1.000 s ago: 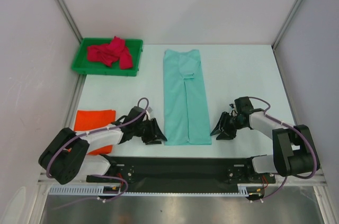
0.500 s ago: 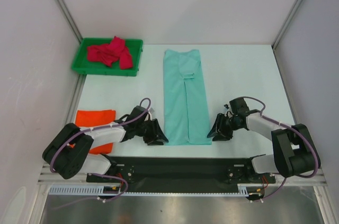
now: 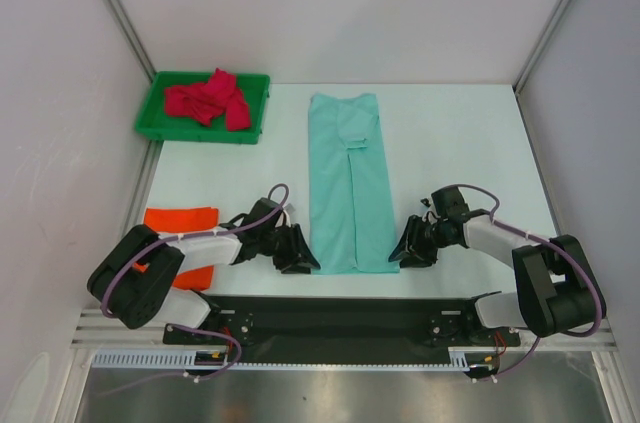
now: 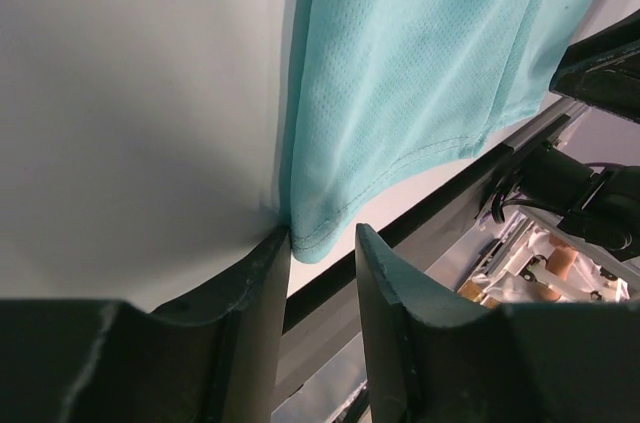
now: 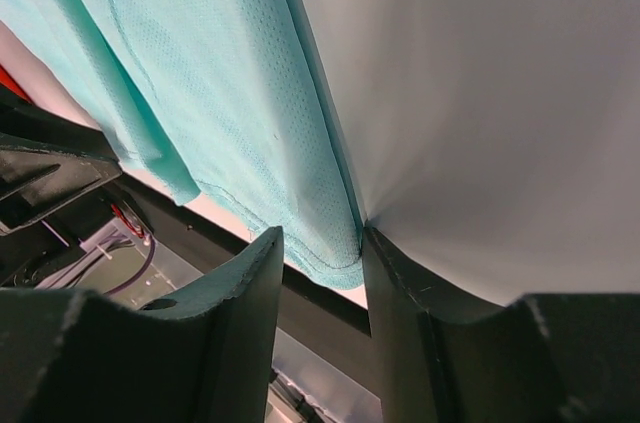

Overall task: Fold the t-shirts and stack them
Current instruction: Fold the tshirt

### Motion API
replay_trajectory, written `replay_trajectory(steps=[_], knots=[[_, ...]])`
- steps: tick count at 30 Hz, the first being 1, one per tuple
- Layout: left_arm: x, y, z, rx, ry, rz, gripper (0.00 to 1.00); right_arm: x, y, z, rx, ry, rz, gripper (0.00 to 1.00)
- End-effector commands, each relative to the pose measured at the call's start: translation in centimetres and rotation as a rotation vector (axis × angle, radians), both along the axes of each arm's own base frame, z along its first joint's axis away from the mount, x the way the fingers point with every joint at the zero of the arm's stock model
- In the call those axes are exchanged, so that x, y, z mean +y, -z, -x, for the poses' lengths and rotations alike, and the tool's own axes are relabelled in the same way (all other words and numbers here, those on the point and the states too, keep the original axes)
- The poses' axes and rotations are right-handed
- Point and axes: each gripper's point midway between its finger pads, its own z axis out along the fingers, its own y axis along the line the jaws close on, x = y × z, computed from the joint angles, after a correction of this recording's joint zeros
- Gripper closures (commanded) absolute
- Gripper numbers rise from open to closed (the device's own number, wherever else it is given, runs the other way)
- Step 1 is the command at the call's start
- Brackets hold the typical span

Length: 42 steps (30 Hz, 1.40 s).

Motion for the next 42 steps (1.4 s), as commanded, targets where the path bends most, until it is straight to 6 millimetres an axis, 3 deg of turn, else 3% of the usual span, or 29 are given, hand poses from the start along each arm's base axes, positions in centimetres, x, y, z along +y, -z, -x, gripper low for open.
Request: replay_trajectory(steps=[1,12,19,22,25,26,28,35,40,41,42], knots=[[1.6,2.2,0.7,0.025,-0.007,-0.111,0.61,-1.2,1.8,1.1,0.022,0.003,0.079,0.57],[1.3,2.3,0.3,0.014,-0.032,-0.095,0.64,-0.9,1.9,1.3,0.021,-0.008,0.059,0.59],[1.5,2.4,0.3,0.011,-0.041,-0.101,0.75,-0.7,1.6,1.1,0.013,-0.017,0.046,0.63],[1.5,2.3,0.1,0.002,-0.046,-0.100,0.82,-0.6,1.5,1.0,0.007,-0.023,0.037,0.71],[1.3,1.9,-0.1,-0.008,-0.045,-0.090,0.97,-0.4,1.3,0.8,-0.002,-0.031,0.029,0.83],[1.2,1.7,-0.2,-0.009,-0.044,-0.086,0.99,-0.3,1.1,0.8,-0.002,-0.036,0.022,0.92],[1.2,1.4,-0.2,-0.005,-0.038,-0.096,1.00,-0.2,0.8,0.7,-0.008,-0.040,0.014,0.99],[-1.0,-3.1,-3.5,-0.076,-0.025,-0.063,1.00,0.7,-2.4,-2.0,-0.066,-0.055,-0.014,1.00],[-2.4,-5.6,-6.9,-0.129,-0.029,-0.036,1.00,1.5,-5.7,-6.3,-0.137,-0.060,-0.034,1.00],[-2.7,-6.7,-8.2,-0.152,-0.038,-0.021,1.00,1.4,-5.3,-7.0,-0.118,-0.055,-0.027,1.00],[-2.5,-6.3,-8.7,-0.141,-0.038,-0.037,1.00,1.3,-5.4,-7.4,-0.107,-0.053,-0.024,1.00]])
